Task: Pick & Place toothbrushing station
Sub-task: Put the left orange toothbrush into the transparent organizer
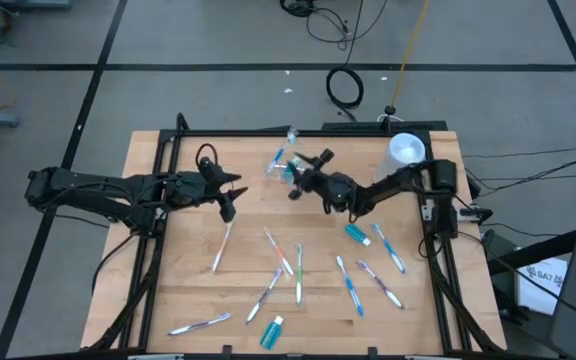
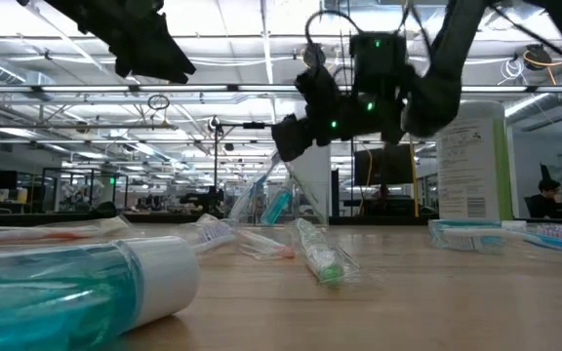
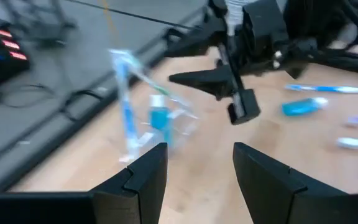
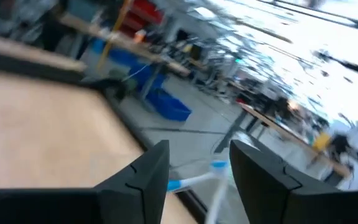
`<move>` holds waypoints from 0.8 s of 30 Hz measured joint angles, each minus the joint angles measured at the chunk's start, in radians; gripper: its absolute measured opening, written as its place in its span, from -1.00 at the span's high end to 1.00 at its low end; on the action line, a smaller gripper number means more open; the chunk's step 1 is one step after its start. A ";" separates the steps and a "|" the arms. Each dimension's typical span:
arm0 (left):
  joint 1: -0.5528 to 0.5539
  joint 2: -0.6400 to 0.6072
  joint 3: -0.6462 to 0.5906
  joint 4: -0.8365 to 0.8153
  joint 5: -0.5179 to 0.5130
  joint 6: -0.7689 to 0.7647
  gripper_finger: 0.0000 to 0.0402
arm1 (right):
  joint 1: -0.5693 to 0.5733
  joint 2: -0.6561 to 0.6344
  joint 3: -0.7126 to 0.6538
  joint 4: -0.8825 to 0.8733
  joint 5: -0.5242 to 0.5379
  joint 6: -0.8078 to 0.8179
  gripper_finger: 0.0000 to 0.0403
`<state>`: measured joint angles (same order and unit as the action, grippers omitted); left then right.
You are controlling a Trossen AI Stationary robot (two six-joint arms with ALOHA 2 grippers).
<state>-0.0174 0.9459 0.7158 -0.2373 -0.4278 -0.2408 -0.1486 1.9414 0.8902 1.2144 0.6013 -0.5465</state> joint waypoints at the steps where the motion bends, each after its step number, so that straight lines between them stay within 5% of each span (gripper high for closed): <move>1: 0.000 0.000 0.000 0.000 0.039 -0.007 0.06 | 0.019 -0.033 0.000 -0.066 0.000 -0.020 0.21; 10: -0.050 0.004 0.000 -0.092 0.340 -0.201 0.06 | 0.144 -0.346 0.000 -0.780 -0.001 0.187 0.22; 17: -0.129 0.090 0.000 -0.307 0.313 -0.392 0.06 | 0.188 -0.476 0.000 -0.951 -0.003 0.299 0.22; 24: -0.156 0.259 0.000 -0.491 0.160 -0.650 0.06 | 0.212 -0.496 0.000 -0.960 -0.003 0.299 0.22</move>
<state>-0.1730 1.2050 0.7158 -0.7278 -0.2677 -0.8911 0.0630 1.4456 0.8902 0.2544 0.5981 -0.2473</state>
